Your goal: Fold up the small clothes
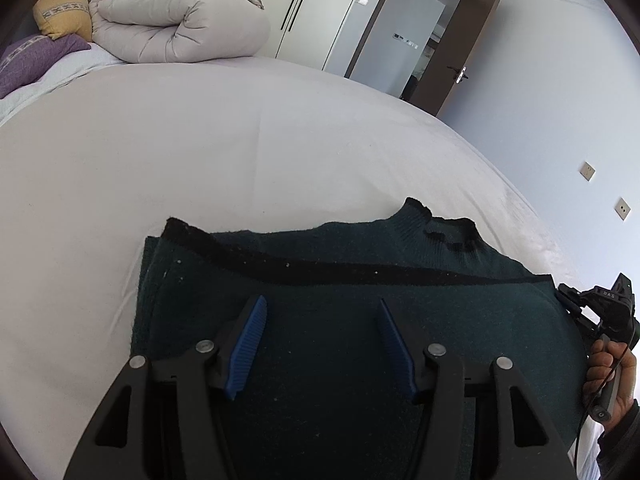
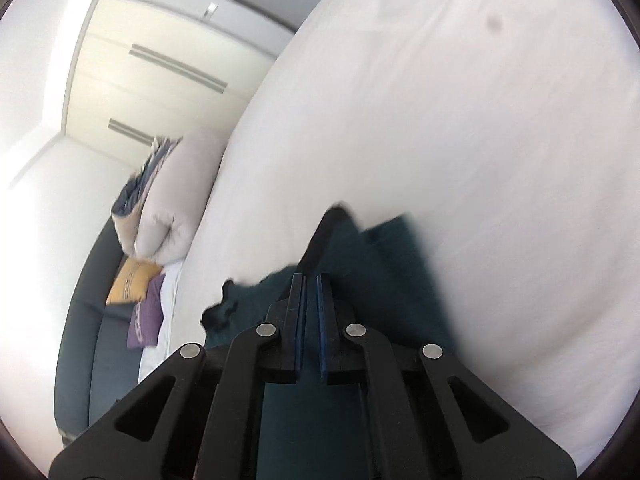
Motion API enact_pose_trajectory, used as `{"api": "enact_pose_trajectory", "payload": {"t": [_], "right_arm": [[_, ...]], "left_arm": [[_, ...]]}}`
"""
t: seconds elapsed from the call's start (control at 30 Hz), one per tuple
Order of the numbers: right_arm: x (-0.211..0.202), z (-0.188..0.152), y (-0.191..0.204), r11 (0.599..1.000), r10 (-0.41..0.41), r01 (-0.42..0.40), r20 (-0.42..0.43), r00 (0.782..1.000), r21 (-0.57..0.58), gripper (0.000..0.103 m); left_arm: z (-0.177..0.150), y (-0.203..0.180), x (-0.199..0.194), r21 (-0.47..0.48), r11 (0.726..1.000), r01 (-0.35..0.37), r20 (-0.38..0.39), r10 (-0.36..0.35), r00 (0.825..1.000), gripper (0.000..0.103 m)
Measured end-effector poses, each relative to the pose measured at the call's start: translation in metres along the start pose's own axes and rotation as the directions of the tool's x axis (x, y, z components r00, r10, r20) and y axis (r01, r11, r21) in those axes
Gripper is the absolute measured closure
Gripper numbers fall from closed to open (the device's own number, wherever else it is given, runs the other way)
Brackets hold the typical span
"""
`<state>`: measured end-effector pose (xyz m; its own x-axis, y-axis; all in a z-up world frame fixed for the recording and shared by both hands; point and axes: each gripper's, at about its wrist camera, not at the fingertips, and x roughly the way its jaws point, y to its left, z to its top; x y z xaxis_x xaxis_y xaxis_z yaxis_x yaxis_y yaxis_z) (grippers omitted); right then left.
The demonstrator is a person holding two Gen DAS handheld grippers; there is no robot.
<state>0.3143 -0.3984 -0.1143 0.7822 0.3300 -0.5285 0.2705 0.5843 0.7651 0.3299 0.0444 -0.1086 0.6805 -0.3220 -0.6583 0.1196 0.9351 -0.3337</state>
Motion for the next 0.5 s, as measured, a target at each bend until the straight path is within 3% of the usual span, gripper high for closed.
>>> {"api": "enact_pose_trajectory", "payload": {"t": [0.1, 0.2, 0.3, 0.37, 0.43, 0.5], "right_arm": [[-0.031, 0.004, -0.019, 0.993, -0.042, 0.031, 0.092, 0.995, 0.112, 0.093], [-0.034, -0.024, 0.020, 0.999, 0.039, -0.039, 0.051, 0.998, 0.003, 0.092], [-0.003, -0.088, 0.077, 0.976, 0.145, -0.169, -0.172, 0.974, -0.135, 0.092], [0.025, -0.138, 0.108, 0.952, 0.114, -0.193, -0.309, 0.944, -0.239, 0.092], [0.054, -0.184, 0.126, 0.923, 0.071, -0.223, -0.433, 0.898, -0.312, 0.092], [0.071, -0.218, 0.126, 0.913, -0.003, -0.197, -0.488, 0.873, -0.358, 0.092]], "left_arm": [[-0.002, -0.002, 0.001, 0.007, 1.000, -0.001, -0.001, 0.001, 1.000, 0.040], [-0.003, -0.004, 0.002, 0.020, 1.000, -0.015, 0.000, 0.015, 1.000, 0.040], [-0.004, -0.006, 0.002, 0.029, 0.999, -0.027, -0.002, 0.027, 1.000, 0.040], [-0.004, -0.006, 0.003, 0.029, 0.999, -0.027, -0.002, 0.028, 1.000, 0.040], [-0.004, -0.006, 0.002, 0.032, 0.999, -0.031, -0.001, 0.031, 1.000, 0.040], [-0.005, -0.007, 0.003, 0.037, 0.999, -0.035, 0.000, 0.035, 0.999, 0.040]]}}
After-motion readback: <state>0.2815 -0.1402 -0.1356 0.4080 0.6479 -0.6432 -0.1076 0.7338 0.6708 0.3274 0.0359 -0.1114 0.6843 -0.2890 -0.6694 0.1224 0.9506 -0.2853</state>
